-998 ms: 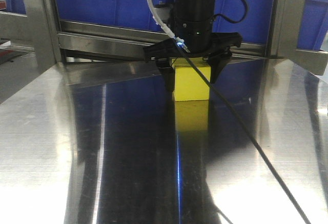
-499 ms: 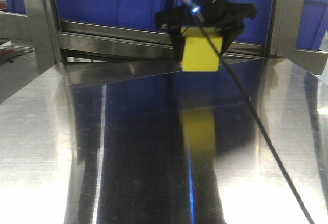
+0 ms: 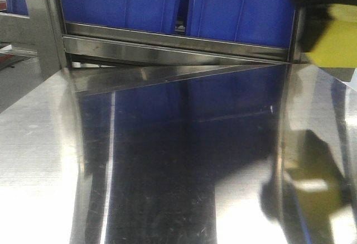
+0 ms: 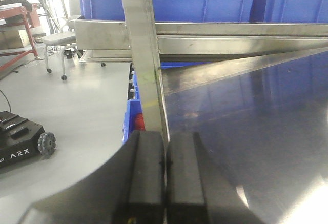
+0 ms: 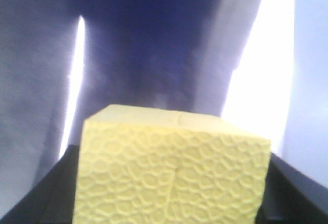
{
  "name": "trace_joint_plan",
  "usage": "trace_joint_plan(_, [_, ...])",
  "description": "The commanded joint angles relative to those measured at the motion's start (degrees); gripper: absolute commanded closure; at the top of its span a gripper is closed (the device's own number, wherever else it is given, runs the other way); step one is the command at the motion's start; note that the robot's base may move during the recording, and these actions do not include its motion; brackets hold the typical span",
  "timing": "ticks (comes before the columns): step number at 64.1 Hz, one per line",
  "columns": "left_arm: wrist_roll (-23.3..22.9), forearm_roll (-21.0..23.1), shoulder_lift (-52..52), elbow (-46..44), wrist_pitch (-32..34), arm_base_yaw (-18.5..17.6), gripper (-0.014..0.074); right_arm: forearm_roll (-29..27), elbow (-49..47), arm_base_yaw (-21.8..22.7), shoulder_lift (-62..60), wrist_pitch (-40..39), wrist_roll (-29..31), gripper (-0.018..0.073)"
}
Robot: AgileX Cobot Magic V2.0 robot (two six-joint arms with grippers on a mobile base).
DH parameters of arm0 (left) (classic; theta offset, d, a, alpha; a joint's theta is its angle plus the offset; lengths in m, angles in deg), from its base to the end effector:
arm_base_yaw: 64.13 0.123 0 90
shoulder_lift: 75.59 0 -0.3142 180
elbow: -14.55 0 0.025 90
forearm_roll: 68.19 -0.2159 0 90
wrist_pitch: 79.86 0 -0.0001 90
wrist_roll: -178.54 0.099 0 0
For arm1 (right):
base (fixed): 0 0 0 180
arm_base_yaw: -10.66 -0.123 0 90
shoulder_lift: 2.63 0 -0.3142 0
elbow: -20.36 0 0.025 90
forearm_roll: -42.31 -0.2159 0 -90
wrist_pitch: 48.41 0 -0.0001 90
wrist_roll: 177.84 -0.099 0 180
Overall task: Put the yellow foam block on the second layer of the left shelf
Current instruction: 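Close the right gripper on the cube and lift it off the table, then hold the cube in the right gripper while backing away from the table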
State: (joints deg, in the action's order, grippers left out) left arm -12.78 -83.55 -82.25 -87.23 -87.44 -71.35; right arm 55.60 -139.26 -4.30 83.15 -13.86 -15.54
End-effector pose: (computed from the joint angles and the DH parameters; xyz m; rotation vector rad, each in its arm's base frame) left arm 0.0000 0.0035 0.1997 0.1291 1.6039 -0.0166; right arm 0.2490 0.0531 0.3250 -0.1176 2.4303 0.0099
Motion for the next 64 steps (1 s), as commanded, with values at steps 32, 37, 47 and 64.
trace_joint_plan(32, [-0.2,0.2,0.7,1.6,4.8,-0.3,0.046,-0.7,23.8,7.4,-41.3,-3.1,5.7,0.025])
trace_joint_plan(37, [-0.2,0.2,0.7,1.6,4.8,-0.3,0.046,-0.7,25.4,7.3,-47.1,-3.1,5.7,0.025])
trace_joint_plan(47, [-0.2,0.2,0.7,1.6,4.8,-0.3,0.046,-0.7,26.2,7.3,-57.2,-3.0,5.7,0.025])
trace_joint_plan(64, [-0.2,0.2,0.7,1.6,4.8,-0.3,0.046,-0.7,26.2,7.3,-69.3,-3.3,5.7,0.025])
